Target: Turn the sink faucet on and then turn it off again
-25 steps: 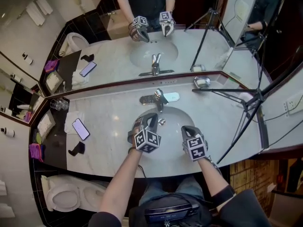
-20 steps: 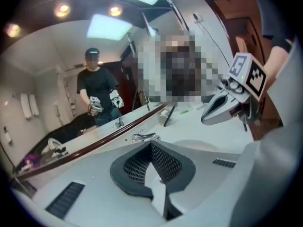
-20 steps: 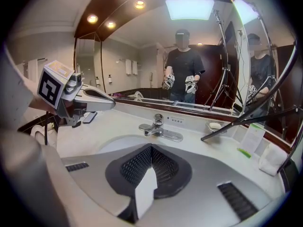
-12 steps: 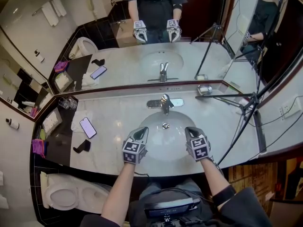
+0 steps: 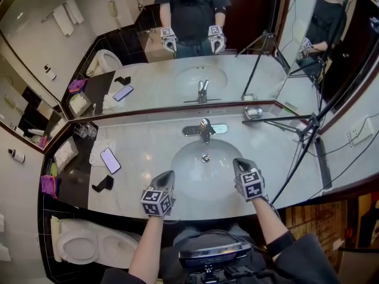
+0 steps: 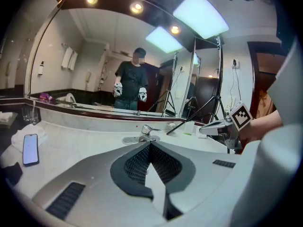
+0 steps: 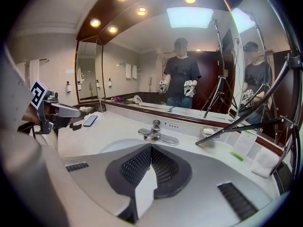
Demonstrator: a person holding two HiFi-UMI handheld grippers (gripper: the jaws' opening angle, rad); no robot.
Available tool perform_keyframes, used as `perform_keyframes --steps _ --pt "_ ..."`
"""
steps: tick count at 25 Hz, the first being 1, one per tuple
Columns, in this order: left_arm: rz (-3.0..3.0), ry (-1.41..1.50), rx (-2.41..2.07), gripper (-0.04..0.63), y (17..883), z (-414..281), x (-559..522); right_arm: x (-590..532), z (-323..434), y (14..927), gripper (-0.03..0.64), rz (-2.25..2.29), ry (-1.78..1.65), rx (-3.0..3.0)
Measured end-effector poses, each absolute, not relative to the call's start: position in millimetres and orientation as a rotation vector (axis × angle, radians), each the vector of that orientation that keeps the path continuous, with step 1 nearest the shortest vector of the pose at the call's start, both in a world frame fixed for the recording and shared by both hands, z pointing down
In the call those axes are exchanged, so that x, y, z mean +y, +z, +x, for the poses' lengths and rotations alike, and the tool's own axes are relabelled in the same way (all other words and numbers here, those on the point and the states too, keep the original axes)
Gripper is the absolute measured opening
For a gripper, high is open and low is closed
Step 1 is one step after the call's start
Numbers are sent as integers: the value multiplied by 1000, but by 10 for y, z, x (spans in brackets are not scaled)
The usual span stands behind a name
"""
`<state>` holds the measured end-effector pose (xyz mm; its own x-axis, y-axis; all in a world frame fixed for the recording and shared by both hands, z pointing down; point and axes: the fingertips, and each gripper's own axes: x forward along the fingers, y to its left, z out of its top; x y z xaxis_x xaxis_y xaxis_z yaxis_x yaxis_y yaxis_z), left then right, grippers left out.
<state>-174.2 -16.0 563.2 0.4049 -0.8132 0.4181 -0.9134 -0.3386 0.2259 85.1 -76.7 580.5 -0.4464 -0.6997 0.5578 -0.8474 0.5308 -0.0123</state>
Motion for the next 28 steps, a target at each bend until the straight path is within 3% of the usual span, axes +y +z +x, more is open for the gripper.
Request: perform_keyframes --steps 15,22,28 --pt "2329 464 -1494 2 5699 -1490 -392 -800 867 5909 17 1250 423 -2278" --pt "2487 622 -1377 123 5760 -1048 -813 -905 833 6013 17 1235 440 -2271" --pt "2600 747 -1288 172 5945 -721 -1295 -983 775 6183 17 1196 454 -2253"
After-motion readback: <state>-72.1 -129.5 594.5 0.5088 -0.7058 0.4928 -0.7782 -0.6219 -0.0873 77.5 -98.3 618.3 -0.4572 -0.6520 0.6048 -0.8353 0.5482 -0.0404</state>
